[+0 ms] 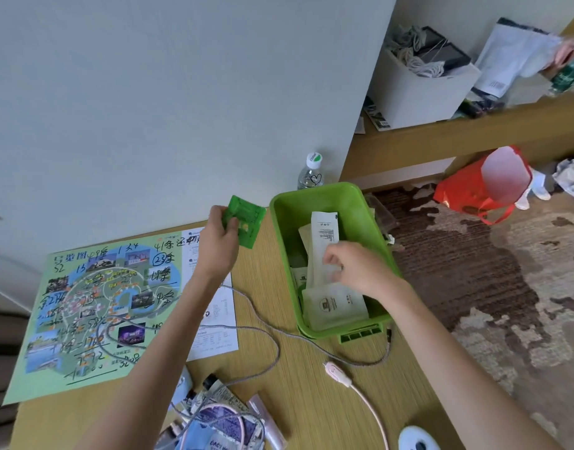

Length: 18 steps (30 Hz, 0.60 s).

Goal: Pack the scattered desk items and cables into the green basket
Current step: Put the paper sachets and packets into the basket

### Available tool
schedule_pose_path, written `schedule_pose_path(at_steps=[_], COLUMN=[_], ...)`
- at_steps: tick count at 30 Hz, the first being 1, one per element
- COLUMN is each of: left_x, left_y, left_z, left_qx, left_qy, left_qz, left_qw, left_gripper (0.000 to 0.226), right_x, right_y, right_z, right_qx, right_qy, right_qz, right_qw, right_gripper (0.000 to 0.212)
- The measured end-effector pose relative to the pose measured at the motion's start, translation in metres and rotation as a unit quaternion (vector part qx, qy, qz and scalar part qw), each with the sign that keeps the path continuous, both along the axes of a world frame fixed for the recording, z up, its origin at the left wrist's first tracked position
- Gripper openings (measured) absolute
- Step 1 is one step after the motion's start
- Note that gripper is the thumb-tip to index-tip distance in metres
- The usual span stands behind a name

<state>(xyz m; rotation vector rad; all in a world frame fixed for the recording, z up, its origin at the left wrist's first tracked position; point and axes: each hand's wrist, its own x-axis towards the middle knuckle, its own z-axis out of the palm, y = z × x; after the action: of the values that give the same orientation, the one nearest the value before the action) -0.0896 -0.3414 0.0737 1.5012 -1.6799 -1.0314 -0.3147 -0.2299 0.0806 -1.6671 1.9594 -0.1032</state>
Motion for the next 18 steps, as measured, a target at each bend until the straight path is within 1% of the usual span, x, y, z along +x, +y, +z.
schedule_pose_path(at_steps=[1, 3, 5, 7, 9, 10, 11, 13, 15, 18], left_x=[-0.003, -0.014, -0.03, -0.049, -0.07, -0.081, -0.092, -0.11, -0.126, -0.146], left_y=[0.004, 0.015, 0.027, 0.039, 0.053, 0.06, 0.068, 0.081, 0.089, 0.092], left_z=[0.012, 0.034, 0.051, 0.058, 0.056, 0.052, 0.047, 0.035, 0.022, 0.005], left_qx=[-0.013, -0.039, -0.068, -0.081, -0.078, -0.06, -0.025, 0.055, 0.111, 0.189], left_qy=[0.022, 0.051, 0.048, 0.005, -0.083, -0.118, -0.132, -0.131, -0.13, -0.118], left_qz=[0.0, -0.009, -0.039, -0.082, -0.121, -0.137, -0.15, -0.168, -0.171, -0.138], left_qw=[1.0, 0.998, 0.996, 0.993, 0.986, 0.982, 0.98, 0.975, 0.97, 0.965], left_gripper=[0.013, 0.012, 0.012, 0.014, 0.02, 0.022, 0.022, 0.022, 0.022, 0.031], right_x=[-0.005, -0.015, -0.025, -0.034, -0.04, -0.042, -0.043, -0.043, -0.041, -0.039], right_y=[0.003, 0.01, 0.019, 0.031, 0.045, 0.051, 0.056, 0.062, 0.066, 0.069], right_z=[0.006, 0.019, 0.025, 0.023, 0.015, 0.01, 0.004, -0.004, -0.01, -0.013], right_qx=[-0.066, -0.194, -0.271, -0.281, -0.26, -0.253, -0.252, -0.256, -0.265, -0.283], right_qy=[0.001, 0.023, 0.056, 0.058, 0.039, 0.032, 0.026, 0.01, 0.003, 0.0], right_qz=[-0.009, -0.031, -0.058, -0.099, -0.138, -0.149, -0.156, -0.164, -0.167, -0.169], right_qw=[0.998, 0.98, 0.959, 0.953, 0.955, 0.955, 0.955, 0.953, 0.95, 0.944], right_gripper=[0.03, 0.029, 0.034, 0.041, 0.042, 0.04, 0.036, 0.034, 0.035, 0.035])
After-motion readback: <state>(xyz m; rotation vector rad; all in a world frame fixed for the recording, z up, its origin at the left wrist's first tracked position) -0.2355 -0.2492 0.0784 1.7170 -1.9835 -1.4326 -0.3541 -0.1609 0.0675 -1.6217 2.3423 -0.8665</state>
